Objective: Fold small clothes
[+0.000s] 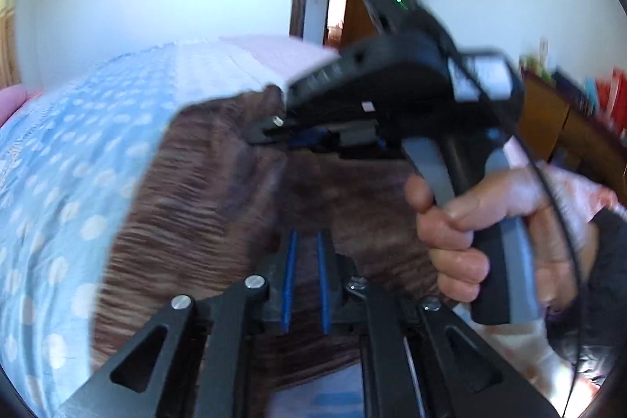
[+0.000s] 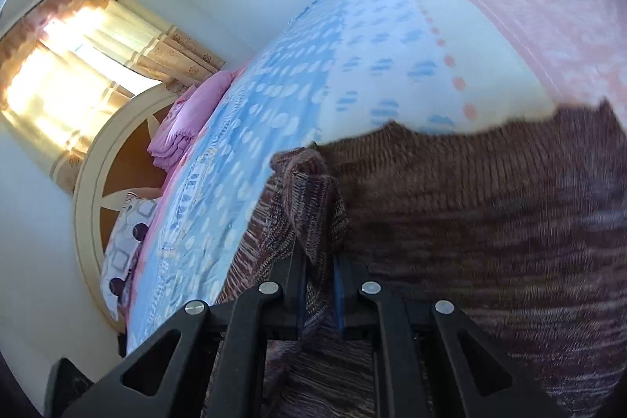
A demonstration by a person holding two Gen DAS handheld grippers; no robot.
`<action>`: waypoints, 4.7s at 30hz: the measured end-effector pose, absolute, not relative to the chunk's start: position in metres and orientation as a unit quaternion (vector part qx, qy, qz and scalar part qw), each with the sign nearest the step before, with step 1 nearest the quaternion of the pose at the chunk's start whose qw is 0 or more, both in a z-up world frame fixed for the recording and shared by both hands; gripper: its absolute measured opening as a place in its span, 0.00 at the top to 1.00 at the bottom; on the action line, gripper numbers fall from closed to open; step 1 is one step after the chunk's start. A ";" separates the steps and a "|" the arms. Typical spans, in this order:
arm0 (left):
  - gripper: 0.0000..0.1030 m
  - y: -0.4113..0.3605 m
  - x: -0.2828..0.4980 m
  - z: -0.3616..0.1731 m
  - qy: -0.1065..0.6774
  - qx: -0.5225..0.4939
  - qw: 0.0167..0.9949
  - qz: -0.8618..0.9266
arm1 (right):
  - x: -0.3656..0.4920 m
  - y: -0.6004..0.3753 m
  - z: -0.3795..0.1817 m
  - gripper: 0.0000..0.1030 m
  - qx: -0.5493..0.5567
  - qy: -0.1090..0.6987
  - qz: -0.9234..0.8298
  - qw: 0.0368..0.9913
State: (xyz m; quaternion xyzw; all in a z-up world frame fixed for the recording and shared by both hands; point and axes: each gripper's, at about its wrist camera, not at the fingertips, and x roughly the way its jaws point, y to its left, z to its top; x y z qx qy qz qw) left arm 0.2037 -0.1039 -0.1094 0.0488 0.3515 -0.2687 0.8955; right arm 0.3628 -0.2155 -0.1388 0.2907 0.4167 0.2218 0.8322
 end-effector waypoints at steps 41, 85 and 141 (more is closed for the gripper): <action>0.08 -0.022 0.154 -0.089 0.204 0.206 0.923 -0.252 | 0.270 -0.154 -0.132 0.91 0.454 0.445 0.356 0.685; 0.89 -0.062 0.209 -0.074 0.249 0.046 0.916 -0.311 | 0.358 -0.203 -0.084 0.88 0.229 0.401 0.212 0.861; 0.29 -0.054 0.227 -0.123 0.421 -0.035 0.872 -0.247 | 0.211 -0.321 -0.109 0.73 0.145 0.400 0.056 0.903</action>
